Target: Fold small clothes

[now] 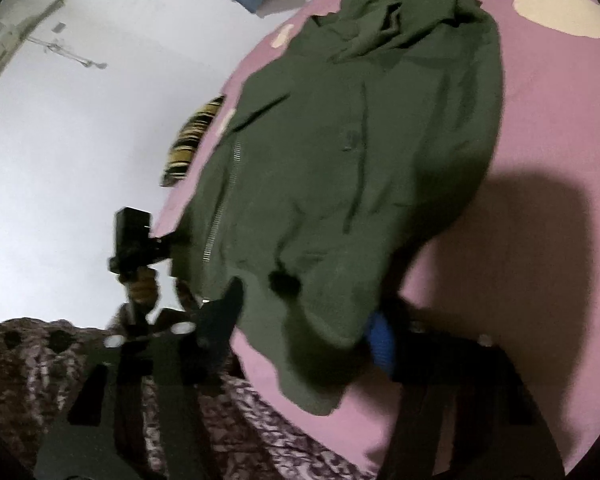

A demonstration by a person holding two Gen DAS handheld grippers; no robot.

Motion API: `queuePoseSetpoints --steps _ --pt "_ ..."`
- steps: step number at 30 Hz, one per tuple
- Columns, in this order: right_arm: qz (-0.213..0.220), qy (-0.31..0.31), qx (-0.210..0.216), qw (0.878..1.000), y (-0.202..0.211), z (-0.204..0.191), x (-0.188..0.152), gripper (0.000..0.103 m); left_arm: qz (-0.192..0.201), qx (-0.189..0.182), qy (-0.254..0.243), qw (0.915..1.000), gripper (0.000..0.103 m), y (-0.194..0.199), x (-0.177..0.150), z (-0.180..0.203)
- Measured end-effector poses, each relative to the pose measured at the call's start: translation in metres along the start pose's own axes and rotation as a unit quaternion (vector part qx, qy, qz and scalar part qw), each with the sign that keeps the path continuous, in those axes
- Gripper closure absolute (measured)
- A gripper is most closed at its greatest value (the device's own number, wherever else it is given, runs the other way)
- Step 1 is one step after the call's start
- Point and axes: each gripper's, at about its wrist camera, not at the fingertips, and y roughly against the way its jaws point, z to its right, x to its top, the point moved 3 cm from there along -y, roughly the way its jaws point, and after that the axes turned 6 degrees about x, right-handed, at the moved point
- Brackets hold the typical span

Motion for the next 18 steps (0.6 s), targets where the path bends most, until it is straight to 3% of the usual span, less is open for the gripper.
queuePoseSetpoints --steps 2,7,11,18 --pt "0.002 -0.012 -0.018 1.0 0.001 0.006 0.0 0.08 -0.002 0.004 0.007 1.0 0.066 0.001 0.001 -0.003" --pt "0.025 -0.024 0.003 0.999 0.008 0.004 0.002 0.088 0.006 0.017 -0.002 0.9998 0.08 0.011 0.003 0.003" --pt "0.065 -0.036 0.074 0.994 0.026 -0.006 0.01 0.089 0.017 -0.045 0.031 0.9984 0.086 0.023 0.011 0.002" --pt "0.124 -0.051 0.15 0.98 0.043 -0.016 0.038 0.09 0.062 -0.139 0.055 0.9869 0.088 0.043 0.05 0.022"
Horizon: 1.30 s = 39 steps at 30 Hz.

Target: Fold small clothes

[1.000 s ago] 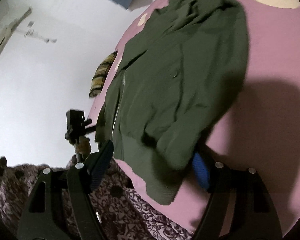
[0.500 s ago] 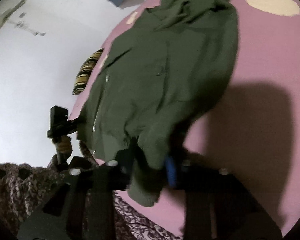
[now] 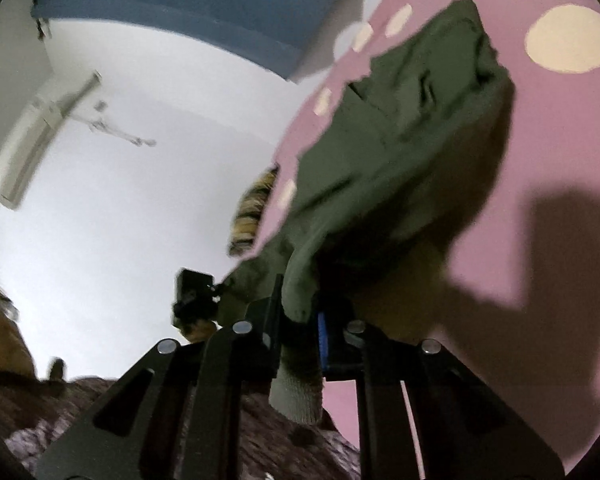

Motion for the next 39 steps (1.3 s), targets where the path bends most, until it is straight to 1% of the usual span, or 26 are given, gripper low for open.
queuePoseSetpoints --steps 3,5,7,9,10,14,17,19,23,25,28,30,32,35,39 --pt "0.029 0.003 0.028 0.999 0.003 -0.006 0.027 0.091 0.025 -0.035 0.017 0.9989 0.088 -0.002 0.027 0.007" --pt "0.046 0.009 0.035 0.998 0.003 -0.008 0.049 0.091 0.04 -0.055 0.03 0.9973 0.088 -0.007 0.048 0.009" --pt "0.062 0.005 0.044 0.997 0.001 -0.005 0.072 0.091 0.055 -0.062 0.031 0.9961 0.088 -0.015 0.074 0.011" --pt "0.077 0.001 0.042 0.996 -0.005 0.0 0.096 0.091 0.061 -0.067 0.041 0.995 0.088 -0.026 0.098 0.008" --pt "0.084 -0.01 0.049 0.995 -0.009 0.006 0.112 0.091 0.063 -0.068 0.047 0.9946 0.088 -0.033 0.111 0.005" --pt "0.098 -0.05 0.048 0.993 -0.029 0.033 0.155 0.091 0.057 -0.057 0.074 0.994 0.087 -0.065 0.153 -0.011" --pt "0.103 -0.086 0.032 0.99 -0.043 0.062 0.181 0.091 0.053 -0.033 0.093 0.9937 0.087 -0.087 0.177 -0.029" --pt "0.104 -0.11 0.019 0.988 -0.054 0.082 0.194 0.091 0.045 -0.019 0.106 0.9932 0.087 -0.1 0.188 -0.04" --pt "0.104 -0.145 -0.008 0.984 -0.068 0.115 0.209 0.091 0.022 0.02 0.126 0.9915 0.087 -0.127 0.207 -0.067" --pt "0.107 -0.163 -0.018 0.981 -0.073 0.13 0.214 0.09 0.014 0.032 0.131 0.9908 0.086 -0.131 0.21 -0.074" --pt "0.109 -0.177 -0.028 0.978 -0.076 0.143 0.218 0.086 0.004 0.049 0.13 0.9903 0.084 -0.137 0.218 -0.079" --pt "0.11 -0.184 -0.029 0.976 -0.076 0.15 0.22 0.081 0.0 0.055 0.127 0.9904 0.08 -0.136 0.222 -0.079" --pt "0.113 -0.196 -0.019 0.974 -0.075 0.155 0.222 0.075 -0.002 0.051 0.128 0.9904 0.079 -0.132 0.226 -0.08" --pt "0.109 -0.19 -0.014 0.976 -0.073 0.152 0.224 0.069 -0.002 0.056 0.123 0.9909 0.076 -0.124 0.23 -0.078" --pt "0.115 -0.162 -0.013 0.98 -0.062 0.139 0.228 0.048 -0.002 0.075 0.086 0.9934 0.072 -0.111 0.228 -0.067"
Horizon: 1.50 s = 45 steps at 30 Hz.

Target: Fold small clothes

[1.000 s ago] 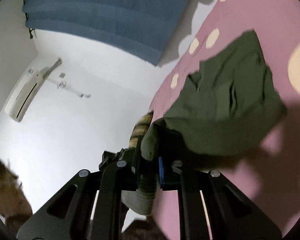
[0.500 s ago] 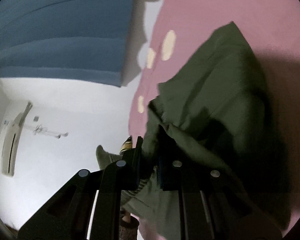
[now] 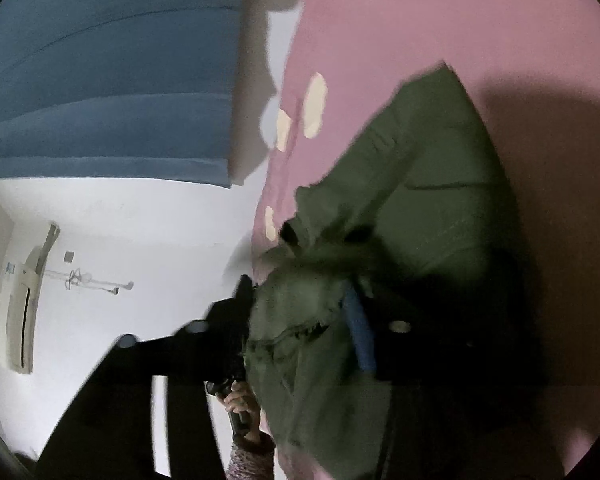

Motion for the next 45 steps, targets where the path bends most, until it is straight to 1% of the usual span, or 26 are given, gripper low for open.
queuePoseSetpoints --steps 1,2,3,4,6,9,10,11,13,14,15,19,22,23,26,27,29,31,32,34,35,36,38,40,44,45 --pt "0.0 0.019 -0.005 1.0 0.007 -0.007 -0.001 0.046 0.001 0.004 -0.009 0.9999 0.071 0.004 -0.001 0.002" --pt "0.003 0.036 -0.017 0.999 0.008 -0.013 0.0 0.04 0.002 0.008 -0.021 0.9997 0.068 0.009 -0.004 0.005" --pt "0.006 0.062 -0.04 0.997 0.012 -0.019 0.0 0.037 0.003 0.011 -0.027 0.9996 0.063 0.01 -0.002 0.008" --pt "0.007 0.1 -0.074 0.992 0.017 -0.028 0.0 0.036 0.01 0.018 -0.039 0.999 0.062 0.013 0.0 0.012" --pt "-0.001 0.141 -0.109 0.984 0.016 -0.037 0.0 0.035 0.035 0.033 -0.067 0.9966 0.059 0.025 0.004 0.02" --pt "-0.02 0.182 -0.138 0.973 0.009 -0.047 0.001 0.035 0.056 0.039 -0.101 0.9925 0.053 0.037 0.008 0.033" --pt "-0.026 0.194 -0.145 0.97 0.006 -0.049 0.001 0.035 0.062 0.056 -0.125 0.9886 0.051 0.037 0.008 0.038" --pt "-0.036 0.215 -0.157 0.963 -0.001 -0.053 0.002 0.035 0.072 0.086 -0.167 0.9796 0.045 0.035 0.005 0.046" --pt "-0.058 0.253 -0.179 0.949 -0.017 -0.058 0.005 0.035 0.066 0.104 -0.214 0.969 0.039 0.027 0.002 0.054" --pt "-0.068 0.264 -0.185 0.944 -0.023 -0.058 0.007 0.034 0.05 0.105 -0.236 0.9649 0.036 0.018 0.001 0.056" --pt "-0.079 0.277 -0.194 0.938 -0.031 -0.058 0.01 0.034 0.04 0.105 -0.242 0.9637 0.036 0.014 0.001 0.055" --pt "-0.122 0.292 -0.199 0.927 -0.054 -0.053 0.018 0.034 0.022 0.117 -0.252 0.9603 0.036 -0.009 0.014 0.052" --pt "-0.147 0.293 -0.192 0.925 -0.069 -0.048 0.024 0.034 0.02 0.117 -0.266 0.9568 0.03 -0.02 0.022 0.053" --pt "-0.153 0.296 -0.19 0.924 -0.071 -0.048 0.024 0.034 0.021 0.12 -0.276 0.9534 0.028 -0.023 0.023 0.055" --pt "-0.173 0.305 -0.183 0.919 -0.08 -0.048 0.024 0.032 0.014 0.13 -0.33 0.9347 0.026 -0.034 0.022 0.062" --pt "-0.179 0.306 -0.182 0.917 -0.083 -0.047 0.025 0.032 0.009 0.133 -0.34 0.9307 0.026 -0.037 0.022 0.063" --pt "-0.188 0.306 -0.177 0.916 -0.089 -0.045 0.026 0.032 -0.003 0.145 -0.354 0.924 0.026 -0.047 0.024 0.061" --pt "-0.193 0.305 -0.175 0.916 -0.093 -0.044 0.026 0.033 -0.019 0.147 -0.358 0.922 0.026 -0.055 0.024 0.059" --pt "-0.196 0.308 -0.176 0.914 -0.095 -0.043 0.025 0.036 -0.025 0.147 -0.359 0.9212 0.034 -0.058 0.024 0.058" --pt "-0.194 0.324 -0.194 0.905 -0.097 -0.043 0.024 0.053 -0.028 0.174 -0.372 0.9114 0.048 -0.065 0.022 0.056" --pt "-0.192 0.332 -0.216 0.898 -0.098 -0.041 0.023 0.064 -0.029 0.19 -0.378 0.9059 0.062 -0.068 0.022 0.055" --pt "-0.19 0.33 -0.223 0.898 -0.097 -0.039 0.024 0.074 -0.038 0.203 -0.378 0.9026 0.073 -0.072 0.023 0.051" --pt "-0.18 0.321 -0.217 0.904 -0.091 -0.039 0.026 0.093 -0.033 0.207 -0.374 0.9033 0.079 -0.07 0.023 0.05" --pt "-0.167 0.321 -0.211 0.908 -0.085 -0.042 0.023 0.094 -0.017 0.211 -0.382 0.8997 0.082 -0.065 0.02 0.053" --pt "-0.143 0.34 -0.214 0.905 -0.076 -0.055 0.009 0.095 0.011 0.227 -0.399 0.8883 0.085 -0.058 0.012 0.065" --pt "-0.135 0.342 -0.216 0.905 -0.074 -0.059 0.007 0.095 0.014 0.229 -0.4 0.8876 0.085 -0.057 0.012 0.067"
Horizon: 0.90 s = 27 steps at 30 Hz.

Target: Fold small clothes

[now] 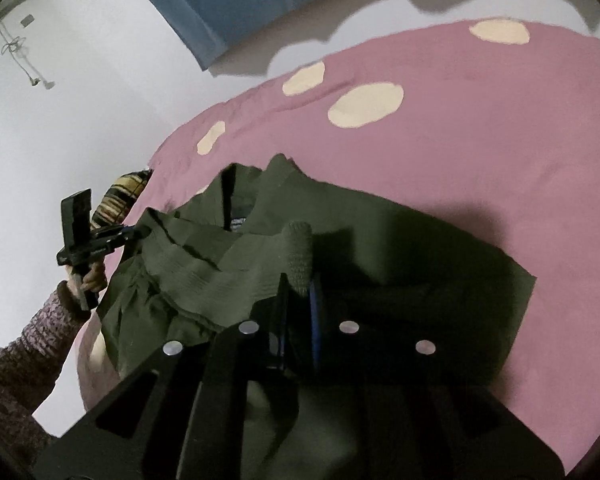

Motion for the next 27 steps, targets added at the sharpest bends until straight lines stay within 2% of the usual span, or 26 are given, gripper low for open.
queuePoseSetpoints --steps 7,13,21,24,27 --pt "0.052 -0.007 -0.006 0.999 0.018 -0.012 0.015 0.095 0.017 0.022 0.018 0.9995 0.085 0.009 0.015 -0.002" --pt "0.084 -0.032 -0.01 0.996 0.02 0.0 0.04 0.095 0.026 0.049 0.058 0.9968 0.085 0.0 0.045 -0.012" --pt "0.055 -0.089 -0.047 0.993 -0.02 0.048 0.042 0.095 -0.043 0.103 0.096 0.9891 0.085 -0.064 0.047 -0.029" --pt "0.044 -0.117 -0.05 0.991 -0.031 0.066 0.038 0.095 -0.051 0.105 0.111 0.9869 0.091 -0.075 0.042 -0.039" --pt "0.034 -0.141 -0.052 0.988 -0.042 0.079 0.031 0.095 -0.053 0.101 0.126 0.9855 0.092 -0.082 0.04 -0.047"
